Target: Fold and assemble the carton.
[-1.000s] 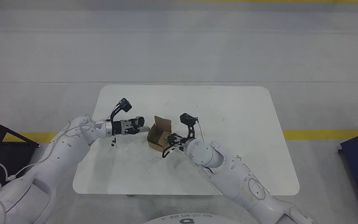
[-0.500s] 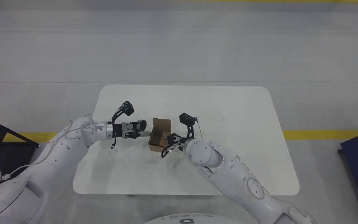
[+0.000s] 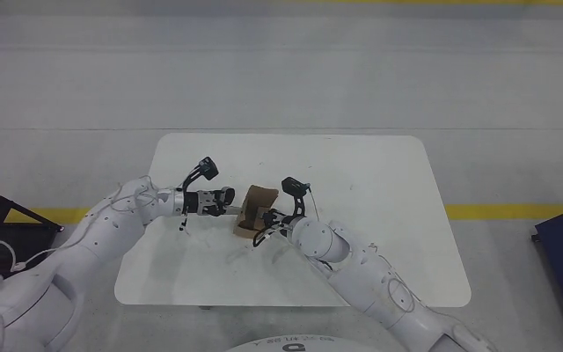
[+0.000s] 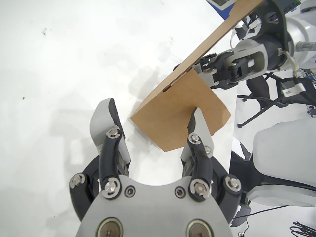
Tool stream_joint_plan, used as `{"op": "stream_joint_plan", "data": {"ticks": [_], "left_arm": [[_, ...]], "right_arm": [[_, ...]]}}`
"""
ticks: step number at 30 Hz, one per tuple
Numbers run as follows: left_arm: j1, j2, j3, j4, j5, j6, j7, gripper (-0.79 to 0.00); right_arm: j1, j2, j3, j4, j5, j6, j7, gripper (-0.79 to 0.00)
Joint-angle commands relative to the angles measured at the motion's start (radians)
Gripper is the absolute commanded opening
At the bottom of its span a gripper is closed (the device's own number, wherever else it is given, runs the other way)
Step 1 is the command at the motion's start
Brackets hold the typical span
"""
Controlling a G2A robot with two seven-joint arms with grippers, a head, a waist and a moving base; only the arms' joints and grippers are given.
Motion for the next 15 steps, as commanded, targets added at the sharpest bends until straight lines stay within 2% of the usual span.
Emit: {"op": "stream_joint_plan", "data": {"ticks": [1, 4, 7, 11, 12, 15], "left_arm": [[0.006, 0.011, 0.01, -0.026, 0.001, 0.0, 0.026, -0.277], [0.008, 0.029, 0.024, -0.041, 0.006, 0.0, 0.059, -0.268], [0.007, 0.04, 0.039, -0.051, 0.004, 0.0, 0.094, -0.203], [0.005, 0.05, 0.055, -0.046, -0.016, 0.0, 0.137, -0.182], [0.003, 0.052, 0.058, -0.044, -0.021, 0.0, 0.146, -0.16], [0.002, 0.064, 0.06, -0.029, -0.024, 0.0, 0.178, -0.028]], "right_arm": [[-0.002, 0.0, 0.002, -0.001, -0.001, -0.001, 0.001, -0.591], [-0.003, -0.001, 0.002, -0.002, -0.005, 0.001, 0.0, -0.594], [-0.002, -0.002, 0.001, -0.001, -0.007, 0.003, 0.0, -0.597], [-0.004, -0.004, 0.002, -0.002, -0.01, 0.001, -0.005, -0.597], [-0.005, -0.004, 0.003, -0.003, -0.009, 0.001, -0.006, -0.597], [-0.009, -0.004, 0.007, -0.005, -0.011, -0.001, -0.01, -0.6]]}}
